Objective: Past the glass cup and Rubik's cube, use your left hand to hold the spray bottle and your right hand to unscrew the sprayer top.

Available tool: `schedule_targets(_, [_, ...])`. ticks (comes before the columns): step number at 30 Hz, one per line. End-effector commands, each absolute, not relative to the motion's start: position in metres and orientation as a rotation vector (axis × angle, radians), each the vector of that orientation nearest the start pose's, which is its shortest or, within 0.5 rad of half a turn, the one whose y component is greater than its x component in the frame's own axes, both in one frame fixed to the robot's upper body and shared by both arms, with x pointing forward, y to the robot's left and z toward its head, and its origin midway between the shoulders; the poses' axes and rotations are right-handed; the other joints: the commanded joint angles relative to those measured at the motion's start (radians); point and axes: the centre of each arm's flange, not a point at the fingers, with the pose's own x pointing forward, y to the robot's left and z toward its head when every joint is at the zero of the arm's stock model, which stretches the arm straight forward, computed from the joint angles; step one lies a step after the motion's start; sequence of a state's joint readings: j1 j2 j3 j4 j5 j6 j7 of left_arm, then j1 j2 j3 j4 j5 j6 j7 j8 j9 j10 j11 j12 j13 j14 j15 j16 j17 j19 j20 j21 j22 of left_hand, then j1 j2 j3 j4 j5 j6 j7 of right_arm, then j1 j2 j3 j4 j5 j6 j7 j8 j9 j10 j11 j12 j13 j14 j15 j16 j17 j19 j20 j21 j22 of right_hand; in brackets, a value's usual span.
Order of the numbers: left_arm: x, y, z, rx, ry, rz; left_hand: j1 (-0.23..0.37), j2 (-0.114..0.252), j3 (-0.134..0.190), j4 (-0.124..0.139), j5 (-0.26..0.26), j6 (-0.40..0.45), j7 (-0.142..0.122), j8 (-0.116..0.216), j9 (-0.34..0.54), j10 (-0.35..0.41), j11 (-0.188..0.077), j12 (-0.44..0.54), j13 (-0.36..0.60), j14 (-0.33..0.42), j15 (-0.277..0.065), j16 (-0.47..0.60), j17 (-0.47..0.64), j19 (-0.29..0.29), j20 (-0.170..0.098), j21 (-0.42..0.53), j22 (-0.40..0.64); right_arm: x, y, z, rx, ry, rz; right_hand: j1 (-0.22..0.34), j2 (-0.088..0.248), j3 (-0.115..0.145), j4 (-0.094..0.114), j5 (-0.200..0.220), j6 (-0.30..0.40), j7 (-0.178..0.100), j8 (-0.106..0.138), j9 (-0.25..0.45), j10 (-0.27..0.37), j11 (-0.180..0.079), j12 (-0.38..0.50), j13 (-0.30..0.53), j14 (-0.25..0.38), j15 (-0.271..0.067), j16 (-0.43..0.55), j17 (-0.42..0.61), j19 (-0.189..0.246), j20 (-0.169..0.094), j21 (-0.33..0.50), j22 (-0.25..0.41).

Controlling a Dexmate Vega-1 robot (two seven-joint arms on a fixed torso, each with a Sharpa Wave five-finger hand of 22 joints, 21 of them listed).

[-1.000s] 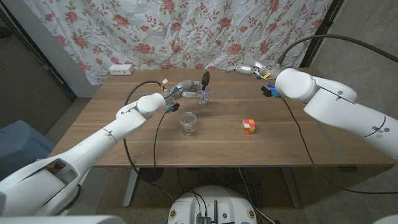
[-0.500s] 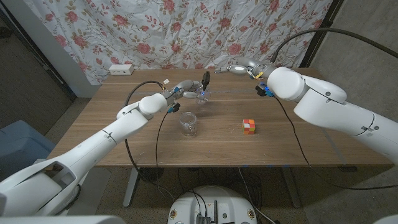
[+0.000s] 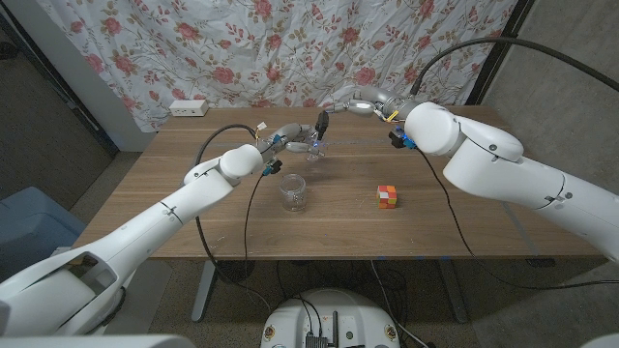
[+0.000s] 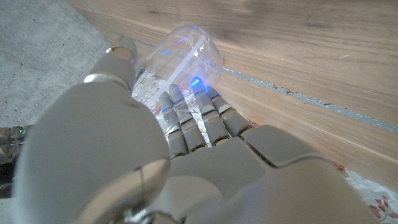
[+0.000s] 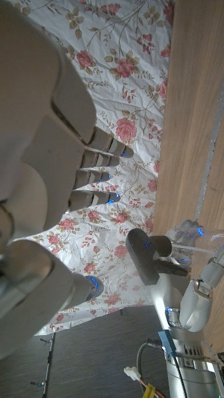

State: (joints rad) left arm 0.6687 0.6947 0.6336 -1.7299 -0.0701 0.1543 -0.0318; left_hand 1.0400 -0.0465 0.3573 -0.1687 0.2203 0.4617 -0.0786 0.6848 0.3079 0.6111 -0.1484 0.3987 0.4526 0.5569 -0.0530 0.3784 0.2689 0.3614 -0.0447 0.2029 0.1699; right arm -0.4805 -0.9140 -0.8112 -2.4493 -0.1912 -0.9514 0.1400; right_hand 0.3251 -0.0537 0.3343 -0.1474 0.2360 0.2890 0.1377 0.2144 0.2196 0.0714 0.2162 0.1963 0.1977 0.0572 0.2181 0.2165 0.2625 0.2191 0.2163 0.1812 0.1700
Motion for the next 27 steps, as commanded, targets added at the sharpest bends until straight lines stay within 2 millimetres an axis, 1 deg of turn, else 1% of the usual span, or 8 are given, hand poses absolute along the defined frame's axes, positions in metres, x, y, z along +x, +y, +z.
schedule_targets(1, [0.604,0.163,0.046,0.845,-0.593,-0.303,0.001,0.083,0.002,0.009,0.003,0.046,0.016,0.009,0.001,0.008,-0.001,0.004,0.003,0.006,-0.153,0.001,-0.001,0.009,-0.066,0.002,0.005,0.461,-0.110,0.118,-1.274,-0.558,0.102,0.002,0.011,0.009,-0.004,-0.006,0.003,0.007,0.001,0.003,0.003,0.001,0.004,0.005,-0.004,0.001,0.002,0.005,0.000,-0.001,0.003,0.002])
schedule_targets(12, [0.601,0.160,0.044,0.850,-0.593,-0.308,-0.001,0.085,0.002,0.008,0.004,0.046,0.018,0.011,-0.001,0.012,-0.003,0.004,0.006,0.007,-0.152,0.000,-0.002,0.010,-0.065,0.002,0.005,0.465,-0.098,0.115,-1.336,-0.539,0.076,0.014,0.019,0.016,-0.008,-0.005,0.003,0.014,0.004,0.004,0.004,0.001,0.005,0.005,-0.004,0.001,0.004,0.005,-0.001,-0.002,0.004,0.002])
schedule_targets(16, [0.601,0.160,0.044,0.849,-0.593,-0.307,-0.002,0.086,0.002,0.008,0.004,0.044,0.016,0.011,-0.001,0.011,-0.002,0.003,0.007,0.007,-0.152,-0.001,-0.002,0.009,-0.064,0.002,0.005,0.467,-0.097,0.114,-1.341,-0.527,0.072,0.018,0.021,0.019,-0.010,-0.004,0.006,0.013,0.006,0.005,0.004,0.001,0.005,0.005,-0.003,0.001,0.004,0.005,-0.002,-0.002,0.004,0.002])
schedule_targets(21, [0.600,0.160,0.043,0.850,-0.590,-0.308,-0.004,0.089,0.002,0.008,0.005,0.047,0.020,0.014,-0.002,0.012,-0.002,0.002,0.008,0.007,-0.150,-0.002,-0.002,0.010,-0.064,0.001,0.005,0.469,-0.096,0.112,-1.356,-0.503,0.076,0.025,0.024,0.022,-0.012,-0.004,0.009,0.014,0.009,0.006,0.005,0.001,0.006,0.006,-0.004,0.001,0.004,0.005,-0.002,-0.002,0.005,0.003])
schedule_targets(27, [0.600,0.160,0.042,0.844,-0.586,-0.304,-0.006,0.091,0.003,0.009,0.005,0.049,0.018,0.015,-0.003,0.014,-0.003,0.001,0.009,0.008,-0.150,-0.003,-0.003,0.010,-0.063,0.001,0.005,0.473,-0.094,0.110,-1.368,-0.483,0.092,0.029,0.026,0.025,-0.014,-0.004,0.010,0.014,0.011,0.007,0.005,0.001,0.006,0.006,-0.004,0.001,0.004,0.005,-0.002,-0.002,0.005,0.003])
